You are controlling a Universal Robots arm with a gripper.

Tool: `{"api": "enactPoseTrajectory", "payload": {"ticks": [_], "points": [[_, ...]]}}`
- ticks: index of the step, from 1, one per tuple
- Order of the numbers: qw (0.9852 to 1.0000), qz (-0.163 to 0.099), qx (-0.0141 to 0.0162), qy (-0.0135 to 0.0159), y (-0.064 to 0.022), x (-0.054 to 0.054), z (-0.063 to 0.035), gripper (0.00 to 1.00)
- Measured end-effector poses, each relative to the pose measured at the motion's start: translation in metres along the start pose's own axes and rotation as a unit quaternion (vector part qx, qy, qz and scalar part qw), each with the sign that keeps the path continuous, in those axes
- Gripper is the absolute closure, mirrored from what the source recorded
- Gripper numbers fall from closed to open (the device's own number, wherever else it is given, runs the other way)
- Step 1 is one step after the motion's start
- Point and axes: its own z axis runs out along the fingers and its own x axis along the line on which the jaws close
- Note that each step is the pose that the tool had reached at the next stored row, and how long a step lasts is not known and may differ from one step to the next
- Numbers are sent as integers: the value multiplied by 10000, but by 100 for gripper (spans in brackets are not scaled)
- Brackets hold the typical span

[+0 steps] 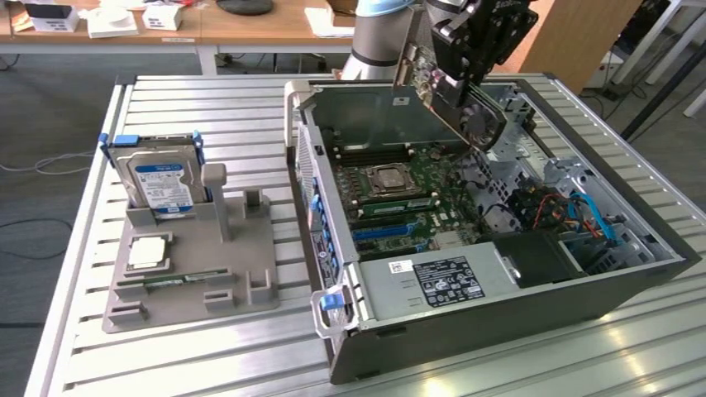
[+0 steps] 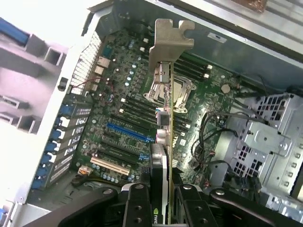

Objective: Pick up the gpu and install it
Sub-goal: 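Insert the gpu into the slot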

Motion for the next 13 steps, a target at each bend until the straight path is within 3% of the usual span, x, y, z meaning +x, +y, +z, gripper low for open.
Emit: {"api": "enactPoseTrajectory", "payload": {"ticks": [4,7,13], "points": [[9994,-359,-16,16,0,0,1,73],[9980,-636,-29,27,0,0,3,73],[9930,-1178,-54,50,0,0,6,73]]}}
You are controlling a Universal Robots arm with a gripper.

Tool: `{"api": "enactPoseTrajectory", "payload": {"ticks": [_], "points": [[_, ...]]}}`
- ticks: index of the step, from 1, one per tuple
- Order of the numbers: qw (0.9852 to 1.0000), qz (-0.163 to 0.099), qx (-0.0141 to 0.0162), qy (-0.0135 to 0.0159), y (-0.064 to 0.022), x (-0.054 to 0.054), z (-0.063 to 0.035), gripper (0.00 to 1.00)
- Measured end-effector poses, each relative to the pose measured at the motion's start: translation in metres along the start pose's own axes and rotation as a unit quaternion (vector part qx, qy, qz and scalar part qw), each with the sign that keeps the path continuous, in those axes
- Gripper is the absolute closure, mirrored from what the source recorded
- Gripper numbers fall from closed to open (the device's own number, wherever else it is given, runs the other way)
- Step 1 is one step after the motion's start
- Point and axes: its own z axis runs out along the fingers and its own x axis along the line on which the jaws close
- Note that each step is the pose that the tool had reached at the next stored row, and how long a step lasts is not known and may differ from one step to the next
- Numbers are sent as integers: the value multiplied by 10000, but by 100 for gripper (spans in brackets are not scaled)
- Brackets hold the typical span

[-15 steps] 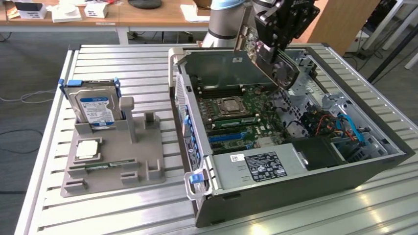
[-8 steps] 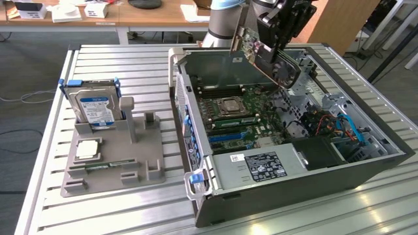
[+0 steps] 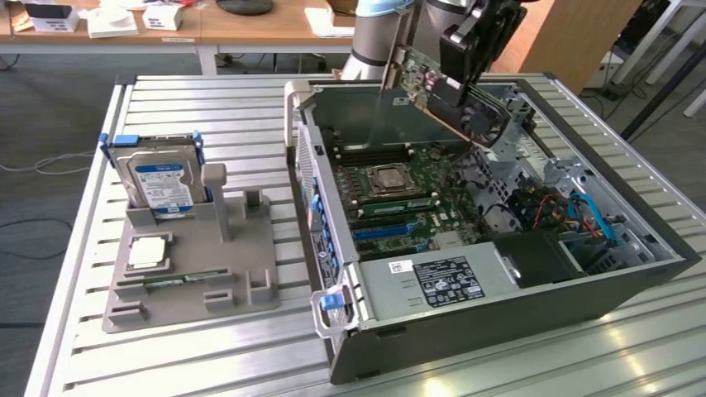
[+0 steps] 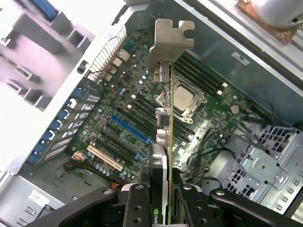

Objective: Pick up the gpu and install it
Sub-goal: 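Insert the gpu into the slot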

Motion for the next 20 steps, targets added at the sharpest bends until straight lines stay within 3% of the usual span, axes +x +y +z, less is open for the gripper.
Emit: {"api": "enactPoseTrajectory", "payload": {"ticks": [5,10,15,20], "points": [[9990,-454,-20,20,0,0,2,73],[9959,-902,-41,38,0,1,6,73],[9907,-1356,-62,57,-1,1,11,73],[9835,-1807,-82,77,-1,1,16,73]]}}
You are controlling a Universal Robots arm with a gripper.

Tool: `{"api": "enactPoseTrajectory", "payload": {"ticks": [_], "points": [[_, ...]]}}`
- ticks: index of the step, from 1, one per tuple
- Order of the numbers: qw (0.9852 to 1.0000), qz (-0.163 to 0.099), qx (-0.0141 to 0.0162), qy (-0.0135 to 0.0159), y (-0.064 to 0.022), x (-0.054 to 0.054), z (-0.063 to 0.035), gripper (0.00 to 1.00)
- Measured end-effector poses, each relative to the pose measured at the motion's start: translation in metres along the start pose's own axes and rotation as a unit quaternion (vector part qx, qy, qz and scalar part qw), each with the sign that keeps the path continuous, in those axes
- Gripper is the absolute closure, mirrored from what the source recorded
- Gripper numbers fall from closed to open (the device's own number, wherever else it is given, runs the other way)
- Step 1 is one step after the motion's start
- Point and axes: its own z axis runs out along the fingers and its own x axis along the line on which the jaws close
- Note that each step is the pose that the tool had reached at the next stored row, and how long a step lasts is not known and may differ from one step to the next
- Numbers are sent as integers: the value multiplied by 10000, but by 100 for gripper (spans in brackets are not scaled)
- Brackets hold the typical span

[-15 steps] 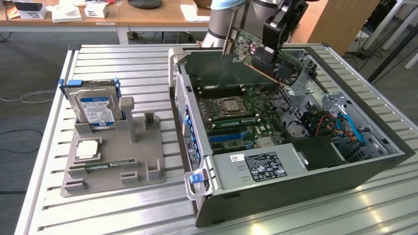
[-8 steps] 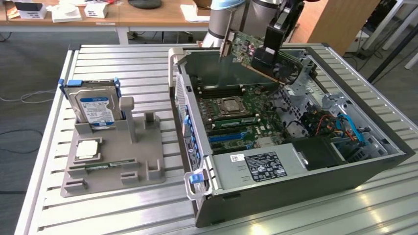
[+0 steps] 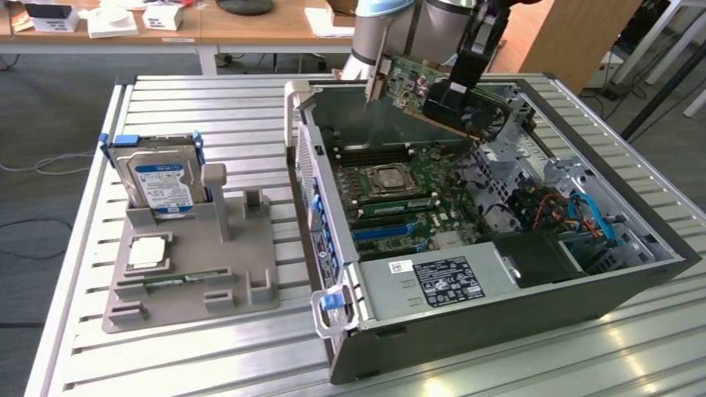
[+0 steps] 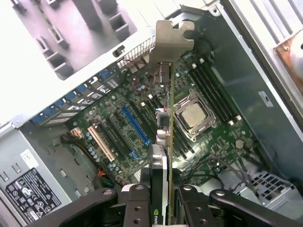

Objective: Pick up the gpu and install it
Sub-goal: 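Insert the gpu into the slot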

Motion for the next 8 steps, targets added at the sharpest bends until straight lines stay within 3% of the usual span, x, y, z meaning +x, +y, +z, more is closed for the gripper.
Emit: {"api": "enactPoseTrajectory", "payload": {"ticks": [4,8], "points": [[9994,-356,-16,15,0,0,4,73],[9974,-723,-33,31,0,0,9,73]]}}
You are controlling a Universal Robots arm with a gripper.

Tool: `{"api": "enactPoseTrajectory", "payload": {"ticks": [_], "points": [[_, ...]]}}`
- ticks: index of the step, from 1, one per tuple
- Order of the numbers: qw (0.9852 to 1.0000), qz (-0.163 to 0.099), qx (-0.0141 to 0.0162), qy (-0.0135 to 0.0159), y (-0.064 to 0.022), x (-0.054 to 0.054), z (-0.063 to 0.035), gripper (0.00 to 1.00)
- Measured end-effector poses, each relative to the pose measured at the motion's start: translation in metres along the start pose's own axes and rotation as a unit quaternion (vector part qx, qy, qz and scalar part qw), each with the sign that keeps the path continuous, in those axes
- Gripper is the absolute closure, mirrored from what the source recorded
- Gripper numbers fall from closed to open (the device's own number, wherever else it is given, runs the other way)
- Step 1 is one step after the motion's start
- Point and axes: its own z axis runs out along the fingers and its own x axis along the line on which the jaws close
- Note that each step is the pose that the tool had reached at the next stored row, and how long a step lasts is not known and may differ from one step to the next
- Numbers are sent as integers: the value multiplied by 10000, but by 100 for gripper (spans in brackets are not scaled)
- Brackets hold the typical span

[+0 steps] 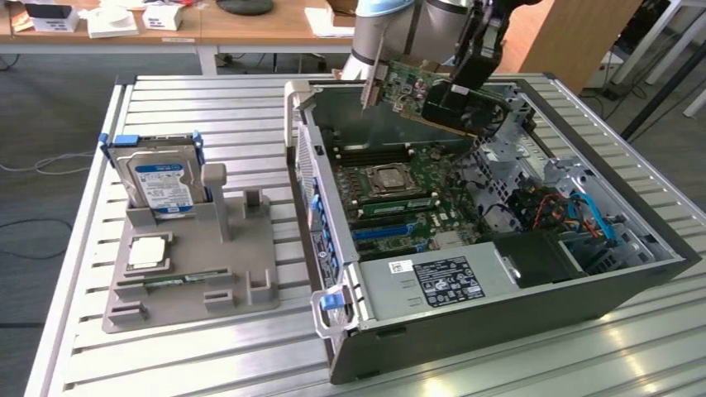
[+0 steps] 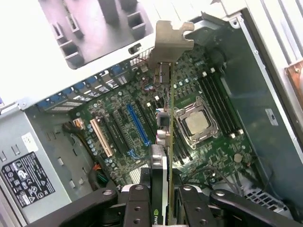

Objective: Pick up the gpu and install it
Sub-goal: 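Insert the gpu into the slot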

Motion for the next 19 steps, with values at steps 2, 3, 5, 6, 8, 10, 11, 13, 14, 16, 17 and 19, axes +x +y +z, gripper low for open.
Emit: {"api": "enactPoseTrajectory", "payload": {"ticks": [2,3,5,6,8,10,11,13,14,16,17,19], "points": [[9998,-179,-8,7,0,0,3,73],[9996,-269,-12,11,0,0,4,73],[9990,-454,-21,19,0,0,6,73],[9985,-547,-25,23,0,0,7,73],[9974,-726,-33,31,0,0,10,73],[9959,-904,-41,38,-1,0,12,73],[9950,-999,-45,42,-1,1,13,73],[9930,-1178,-53,50,-1,1,16,73],[9919,-1267,-57,54,-1,1,17,73],[9895,-1445,-65,62,-1,1,20,73],[9880,-1541,-70,66,-1,1,21,73],[9851,-1719,-78,73,-1,1,24,73]]}}
